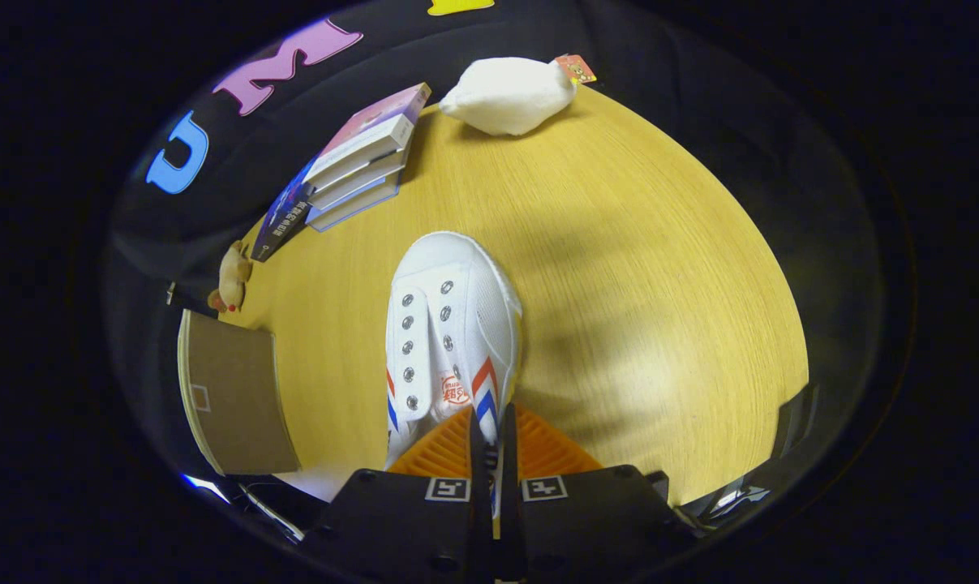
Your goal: Open the storage box then place both shoes into the box .Put the left shoe in first, then the right shoe, with the right side of both shoes facing outward in a uniform manner.
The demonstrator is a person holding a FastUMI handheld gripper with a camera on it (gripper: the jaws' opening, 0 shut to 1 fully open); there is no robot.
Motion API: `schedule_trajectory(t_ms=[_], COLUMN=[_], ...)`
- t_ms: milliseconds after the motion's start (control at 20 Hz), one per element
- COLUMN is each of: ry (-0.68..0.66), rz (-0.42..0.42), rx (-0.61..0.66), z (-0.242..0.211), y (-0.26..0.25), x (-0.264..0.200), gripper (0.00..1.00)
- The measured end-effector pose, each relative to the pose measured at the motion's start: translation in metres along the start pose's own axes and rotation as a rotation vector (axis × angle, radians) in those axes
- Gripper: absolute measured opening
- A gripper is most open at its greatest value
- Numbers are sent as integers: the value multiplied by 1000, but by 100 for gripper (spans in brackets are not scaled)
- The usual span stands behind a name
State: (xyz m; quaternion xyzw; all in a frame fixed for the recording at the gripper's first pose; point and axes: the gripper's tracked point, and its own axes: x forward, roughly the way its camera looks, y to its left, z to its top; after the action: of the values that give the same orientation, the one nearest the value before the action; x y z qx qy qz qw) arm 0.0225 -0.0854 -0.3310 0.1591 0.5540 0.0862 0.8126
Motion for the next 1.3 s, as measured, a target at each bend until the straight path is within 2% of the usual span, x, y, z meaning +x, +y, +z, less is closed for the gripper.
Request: schedule_trajectory(t_ms=[300,650,900,1300], ry=[-80,-146,-132,-27], rz=[34,129,202,268], rx=[-17,-26,-59,-163], z=[12,9,-11,-52], y=[74,185,259,363], x=[-65,-121,-125,-98], gripper=[8,8,8,8])
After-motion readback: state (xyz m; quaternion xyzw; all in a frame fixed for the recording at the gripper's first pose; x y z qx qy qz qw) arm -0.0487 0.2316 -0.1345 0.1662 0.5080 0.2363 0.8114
